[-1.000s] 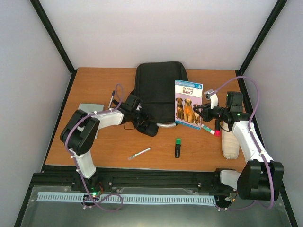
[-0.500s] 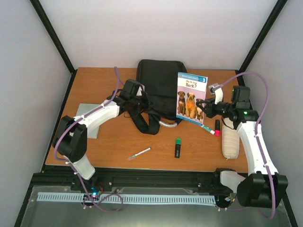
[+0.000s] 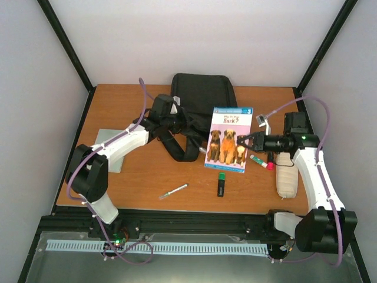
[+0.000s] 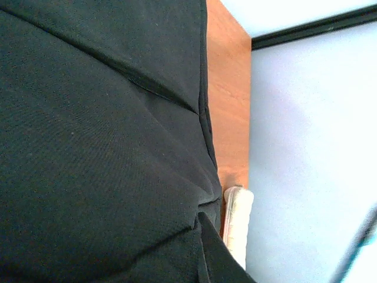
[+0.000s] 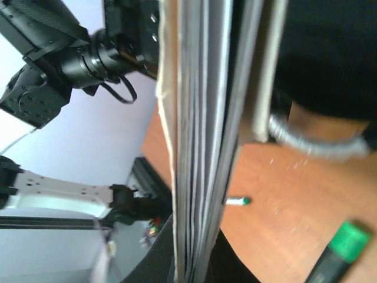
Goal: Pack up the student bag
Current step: Place the book in the student bag.
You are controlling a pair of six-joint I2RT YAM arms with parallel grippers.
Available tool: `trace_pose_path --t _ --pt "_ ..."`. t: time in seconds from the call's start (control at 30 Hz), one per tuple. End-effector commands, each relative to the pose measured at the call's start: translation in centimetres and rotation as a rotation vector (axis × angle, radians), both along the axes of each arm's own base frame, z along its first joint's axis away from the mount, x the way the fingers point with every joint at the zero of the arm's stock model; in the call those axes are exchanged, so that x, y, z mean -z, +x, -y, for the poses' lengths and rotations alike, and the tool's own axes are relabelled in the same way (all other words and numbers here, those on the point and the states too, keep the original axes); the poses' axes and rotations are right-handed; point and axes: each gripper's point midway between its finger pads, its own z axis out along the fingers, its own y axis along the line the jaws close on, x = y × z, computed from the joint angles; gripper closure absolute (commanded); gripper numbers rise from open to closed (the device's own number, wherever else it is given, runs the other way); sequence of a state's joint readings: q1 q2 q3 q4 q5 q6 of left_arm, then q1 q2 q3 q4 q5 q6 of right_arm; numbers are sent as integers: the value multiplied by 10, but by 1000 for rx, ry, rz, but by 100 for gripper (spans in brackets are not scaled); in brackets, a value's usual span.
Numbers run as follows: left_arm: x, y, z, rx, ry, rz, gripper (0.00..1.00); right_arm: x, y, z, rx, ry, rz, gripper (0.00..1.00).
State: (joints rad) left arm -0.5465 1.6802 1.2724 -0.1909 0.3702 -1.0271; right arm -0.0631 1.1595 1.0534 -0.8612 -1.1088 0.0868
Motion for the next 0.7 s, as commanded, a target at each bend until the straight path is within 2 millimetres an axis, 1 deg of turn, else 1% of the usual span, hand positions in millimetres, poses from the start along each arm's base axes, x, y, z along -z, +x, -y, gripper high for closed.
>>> trace_pose_path --t 0.0,0.03,0.07,0.13,0.23,0.33,0.4,0.47,0.67 --pt "-30 14 0 -90 -118 110 99 25 -25 -10 -11 180 -319 97" --pt "-28 14 -2 -104 -126 111 99 34 -30 -11 -5 199 -371 97" --pt "-28 14 -3 -114 -138 119 99 49 -37 -12 4 218 -437 97" --pt "-22 13 -5 -129 -145 114 99 66 -46 -14 17 251 -521 97" --pt "-22 12 -5 -127 -167 125 99 86 -55 -18 28 280 -616 97" --pt "-24 12 -3 -115 -173 131 99 98 -64 -24 17 323 -707 97" --pt "-27 12 -1 -106 -179 134 99 102 -65 -25 16 331 -714 97" --pt "-30 12 1 -93 -183 137 99 103 -61 -25 16 330 -699 97" --pt "-39 6 -1 -83 -182 150 99 86 -39 -25 -19 324 -598 97"
